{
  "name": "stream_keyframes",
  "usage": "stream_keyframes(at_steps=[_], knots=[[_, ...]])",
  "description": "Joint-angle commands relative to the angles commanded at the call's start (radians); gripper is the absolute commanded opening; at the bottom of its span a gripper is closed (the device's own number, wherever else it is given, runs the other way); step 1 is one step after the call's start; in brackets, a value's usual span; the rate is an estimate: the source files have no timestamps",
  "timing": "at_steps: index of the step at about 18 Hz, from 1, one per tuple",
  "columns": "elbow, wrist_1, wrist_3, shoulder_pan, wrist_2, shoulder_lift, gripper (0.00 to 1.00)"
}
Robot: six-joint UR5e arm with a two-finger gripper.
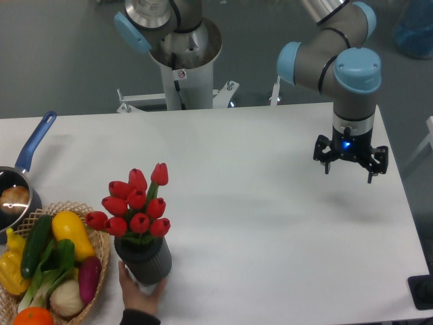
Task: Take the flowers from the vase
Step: 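Move the open gripper toward the red tulips in the black vase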
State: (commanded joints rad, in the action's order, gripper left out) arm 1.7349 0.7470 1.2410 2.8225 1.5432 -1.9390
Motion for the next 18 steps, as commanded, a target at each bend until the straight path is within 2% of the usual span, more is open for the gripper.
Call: stream_keyframes(at_steps=[5,11,14,18], knots=[[0.003,-0.003,-0.005,-0.003,-0.008,0.002,1.00],[0.103,-0.005,0.003,-0.014,-0.063,0.038,1.00],[0.129,-0.003,0.005,-0.077,-0.055,0.038,1.00],[0.147,-0.002,0.003,-0.121,-0.061,0.051,1.00]])
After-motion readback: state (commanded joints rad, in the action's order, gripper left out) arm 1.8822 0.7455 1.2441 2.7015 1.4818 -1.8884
